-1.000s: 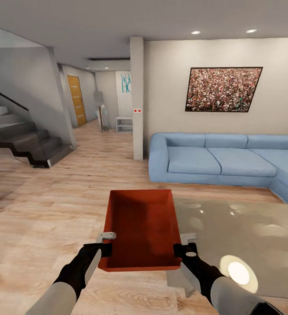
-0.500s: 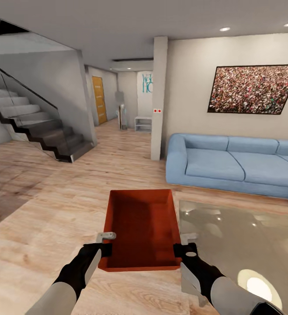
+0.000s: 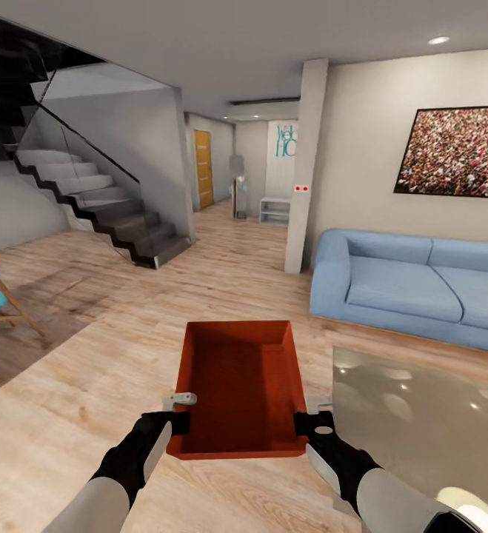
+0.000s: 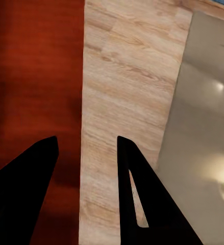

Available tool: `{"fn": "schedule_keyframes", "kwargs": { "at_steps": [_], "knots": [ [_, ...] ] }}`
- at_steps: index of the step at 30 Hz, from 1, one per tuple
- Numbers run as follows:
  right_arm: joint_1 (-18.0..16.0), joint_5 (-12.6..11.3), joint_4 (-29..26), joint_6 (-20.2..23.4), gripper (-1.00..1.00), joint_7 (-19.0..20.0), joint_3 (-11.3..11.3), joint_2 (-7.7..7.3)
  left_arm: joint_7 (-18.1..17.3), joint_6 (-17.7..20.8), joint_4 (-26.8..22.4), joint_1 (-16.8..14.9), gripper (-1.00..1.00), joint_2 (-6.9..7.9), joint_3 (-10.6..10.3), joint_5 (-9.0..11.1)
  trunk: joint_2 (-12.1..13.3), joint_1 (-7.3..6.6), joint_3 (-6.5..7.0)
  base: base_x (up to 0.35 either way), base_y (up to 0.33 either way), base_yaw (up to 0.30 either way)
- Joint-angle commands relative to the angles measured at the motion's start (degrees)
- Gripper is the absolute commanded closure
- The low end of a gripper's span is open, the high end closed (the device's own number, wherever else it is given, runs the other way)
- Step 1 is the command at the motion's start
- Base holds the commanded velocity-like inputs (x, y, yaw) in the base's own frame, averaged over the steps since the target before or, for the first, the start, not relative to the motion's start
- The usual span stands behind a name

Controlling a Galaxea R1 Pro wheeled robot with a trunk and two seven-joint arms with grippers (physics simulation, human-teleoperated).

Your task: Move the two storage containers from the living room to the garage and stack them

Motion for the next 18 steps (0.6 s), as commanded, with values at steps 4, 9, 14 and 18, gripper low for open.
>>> {"fn": "schedule_keyframes", "kwargs": {
  "at_steps": [4, 9, 14, 18],
  "knots": [
    [0.0, -0.77, -0.13, 0.3, 1.0, -0.46, 0.36, 0.79, 1.81, -0.4, -0.05, -0.08, 1.0, -0.02, 0.94, -0.77, -0.08, 0.03, -0.09, 0.227, 0.0, 0.109],
    [0.01, -0.77, -0.13, 0.3, 1.0, -0.41, 0.4, 0.79, 1.8, -0.41, 0.08, -0.09, 1.0, -0.04, 0.95, -0.75, -0.08, 0.03, -0.09, 0.313, 0.0, 0.01],
    [0.0, -0.77, -0.13, 0.3, 1.0, -0.4, 0.38, 0.79, 1.8, -0.48, 0.03, -0.08, 1.0, -0.04, 0.95, -0.71, -0.08, 0.03, -0.09, 0.321, 0.0, 0.001],
    [0.0, -0.77, -0.13, 0.27, 1.0, -0.45, 0.37, 0.79, 1.8, -0.49, 0.04, -0.07, 1.0, -0.02, 0.95, -0.69, -0.08, 0.03, -0.09, 0.322, 0.0, 0.0]
  ]
}}
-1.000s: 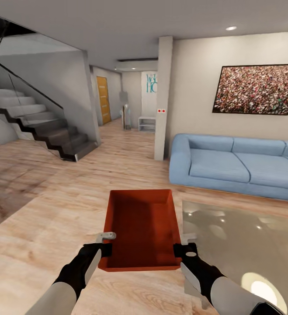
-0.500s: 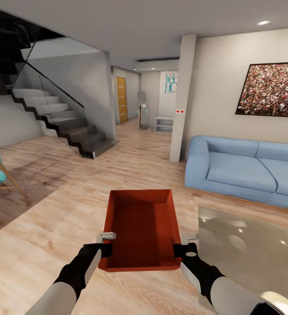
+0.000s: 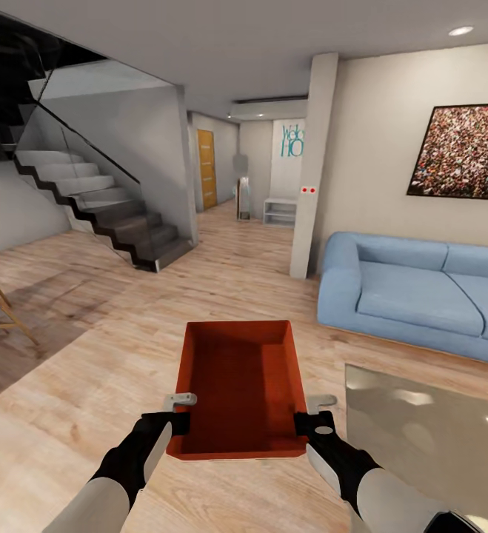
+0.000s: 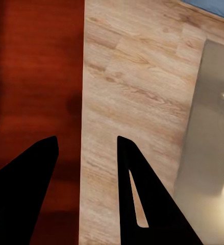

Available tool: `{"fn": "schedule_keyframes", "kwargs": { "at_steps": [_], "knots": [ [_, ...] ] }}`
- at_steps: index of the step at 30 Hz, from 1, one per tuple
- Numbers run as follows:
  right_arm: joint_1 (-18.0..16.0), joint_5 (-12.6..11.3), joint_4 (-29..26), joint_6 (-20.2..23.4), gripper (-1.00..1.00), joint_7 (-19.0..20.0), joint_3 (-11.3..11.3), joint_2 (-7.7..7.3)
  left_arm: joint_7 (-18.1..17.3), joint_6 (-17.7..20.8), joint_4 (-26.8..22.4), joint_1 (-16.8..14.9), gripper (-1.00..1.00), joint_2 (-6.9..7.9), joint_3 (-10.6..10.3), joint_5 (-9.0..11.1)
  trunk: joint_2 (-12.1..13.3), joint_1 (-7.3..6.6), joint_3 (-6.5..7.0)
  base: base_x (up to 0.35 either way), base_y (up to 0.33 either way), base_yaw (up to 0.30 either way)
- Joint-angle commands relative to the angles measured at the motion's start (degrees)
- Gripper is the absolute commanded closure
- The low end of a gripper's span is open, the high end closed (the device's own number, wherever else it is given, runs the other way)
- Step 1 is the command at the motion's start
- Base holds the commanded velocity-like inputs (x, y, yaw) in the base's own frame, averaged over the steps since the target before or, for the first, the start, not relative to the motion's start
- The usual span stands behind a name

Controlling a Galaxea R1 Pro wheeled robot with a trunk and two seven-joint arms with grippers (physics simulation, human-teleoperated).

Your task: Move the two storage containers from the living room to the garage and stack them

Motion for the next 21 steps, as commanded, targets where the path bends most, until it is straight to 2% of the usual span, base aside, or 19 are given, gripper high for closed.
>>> {"fn": "schedule_keyframes", "kwargs": {
  "at_steps": [1, 21],
  "knots": [
    [0.0, -0.82, -0.13, 0.28, 1.0, -0.43, 0.27, 0.84, 1.77, -0.12, -0.24, -0.08, 1.0, -0.05, 1.1, -0.99, -0.08, 0.05, -0.09, 0.322, 0.0, 0.0],
    [0.0, -0.82, -0.13, 0.36, 1.0, -0.43, 0.33, 0.84, 1.77, -0.12, -0.22, -0.07, 1.0, -0.08, 1.1, -0.98, -0.08, 0.05, -0.09, 0.322, 0.0, 0.0]
  ]
}}
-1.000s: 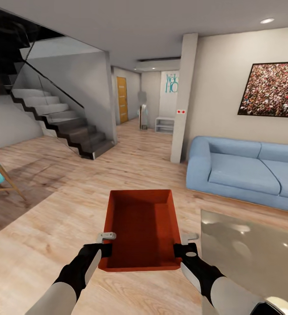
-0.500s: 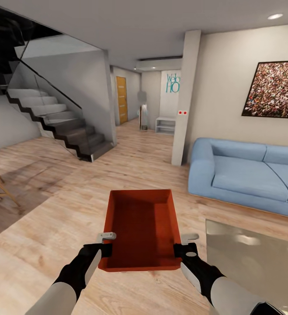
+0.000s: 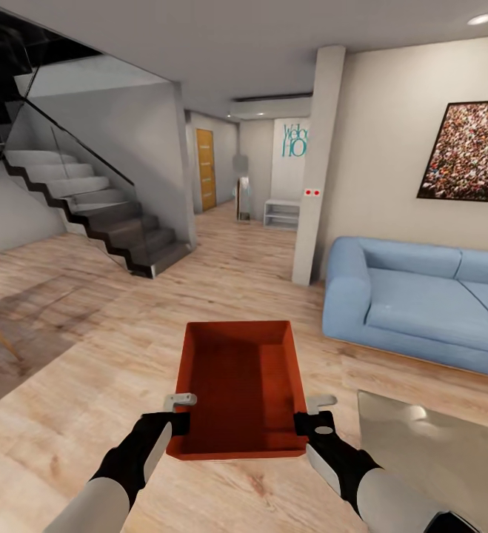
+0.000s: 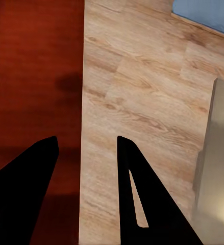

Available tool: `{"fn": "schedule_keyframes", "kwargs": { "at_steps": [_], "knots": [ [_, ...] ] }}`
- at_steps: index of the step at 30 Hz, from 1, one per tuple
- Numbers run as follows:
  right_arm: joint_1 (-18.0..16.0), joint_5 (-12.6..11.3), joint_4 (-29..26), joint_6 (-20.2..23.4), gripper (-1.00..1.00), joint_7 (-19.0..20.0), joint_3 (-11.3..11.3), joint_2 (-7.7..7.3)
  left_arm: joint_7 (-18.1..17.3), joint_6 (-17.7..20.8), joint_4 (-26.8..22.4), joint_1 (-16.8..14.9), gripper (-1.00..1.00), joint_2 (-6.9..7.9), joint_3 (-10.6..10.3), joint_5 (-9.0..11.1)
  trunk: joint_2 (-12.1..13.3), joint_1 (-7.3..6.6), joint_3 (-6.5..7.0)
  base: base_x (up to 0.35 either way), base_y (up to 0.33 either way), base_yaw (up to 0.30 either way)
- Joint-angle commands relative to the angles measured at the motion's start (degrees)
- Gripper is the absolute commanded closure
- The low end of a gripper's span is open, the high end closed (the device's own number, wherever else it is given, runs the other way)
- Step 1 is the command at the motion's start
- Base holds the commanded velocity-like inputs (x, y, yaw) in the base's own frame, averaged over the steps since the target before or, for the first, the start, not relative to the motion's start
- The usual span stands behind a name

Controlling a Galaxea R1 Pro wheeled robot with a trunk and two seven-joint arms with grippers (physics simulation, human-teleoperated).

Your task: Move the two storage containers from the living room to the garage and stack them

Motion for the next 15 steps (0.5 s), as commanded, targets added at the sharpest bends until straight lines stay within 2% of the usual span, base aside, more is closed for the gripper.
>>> {"fn": "schedule_keyframes", "kwargs": {
  "at_steps": [1, 15],
  "knots": [
    [0.0, -0.82, -0.13, 0.31, 1.0, -0.44, 0.32, 0.85, 1.79, -0.13, -0.25, -0.08, 1.0, -0.05, 0.99, -0.9, -0.08, 0.05, -0.09, 0.322, 0.0, 0.0],
    [-0.01, -0.82, -0.13, 0.36, 1.0, -0.39, 0.28, 0.85, 1.8, -0.11, -0.24, -0.08, 1.0, -0.05, 0.99, -0.91, -0.08, 0.05, -0.09, 0.322, 0.0, 0.0]
  ]
}}
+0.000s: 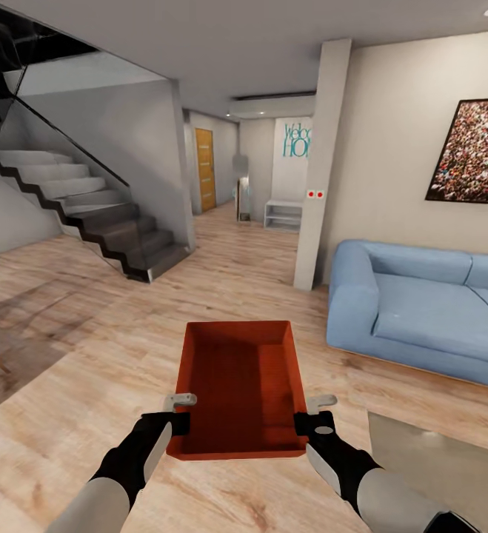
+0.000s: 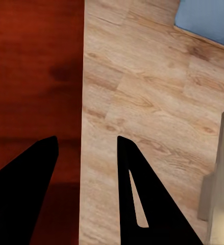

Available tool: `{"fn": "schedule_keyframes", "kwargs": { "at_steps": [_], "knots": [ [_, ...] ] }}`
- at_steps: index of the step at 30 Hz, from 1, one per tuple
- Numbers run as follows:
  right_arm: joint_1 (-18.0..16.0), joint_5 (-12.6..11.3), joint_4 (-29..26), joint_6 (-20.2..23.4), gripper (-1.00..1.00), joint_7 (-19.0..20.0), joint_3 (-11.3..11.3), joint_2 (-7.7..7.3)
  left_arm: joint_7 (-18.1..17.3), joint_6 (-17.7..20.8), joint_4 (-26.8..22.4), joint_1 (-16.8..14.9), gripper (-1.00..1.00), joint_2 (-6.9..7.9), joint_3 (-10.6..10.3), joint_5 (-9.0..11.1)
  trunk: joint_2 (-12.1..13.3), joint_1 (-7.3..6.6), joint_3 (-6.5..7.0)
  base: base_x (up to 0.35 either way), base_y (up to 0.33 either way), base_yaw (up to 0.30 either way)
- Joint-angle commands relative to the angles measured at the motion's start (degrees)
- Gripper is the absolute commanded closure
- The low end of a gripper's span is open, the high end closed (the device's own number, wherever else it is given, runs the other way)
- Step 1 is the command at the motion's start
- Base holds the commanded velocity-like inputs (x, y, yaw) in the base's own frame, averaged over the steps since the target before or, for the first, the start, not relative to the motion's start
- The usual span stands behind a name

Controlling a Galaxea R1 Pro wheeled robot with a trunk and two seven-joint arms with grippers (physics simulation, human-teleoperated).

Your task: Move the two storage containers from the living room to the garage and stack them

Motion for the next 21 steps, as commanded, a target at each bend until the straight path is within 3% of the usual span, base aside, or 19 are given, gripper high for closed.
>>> {"fn": "schedule_keyframes", "kwargs": {
  "at_steps": [1, 21],
  "knots": [
    [0.0, -0.81, -0.14, 0.31, 1.0, -0.43, 0.28, 0.87, 1.72, -0.16, -0.26, -0.08, 1.0, -0.04, 1.07, -1.0, -0.08, 0.05, -0.09, 0.322, 0.0, 0.0],
    [0.01, -0.81, -0.14, 0.31, 1.0, -0.41, 0.27, 0.87, 1.72, -0.17, -0.26, -0.08, 1.0, -0.03, 1.07, -1.01, -0.08, 0.05, -0.09, 0.322, 0.0, 0.0]
  ]
}}
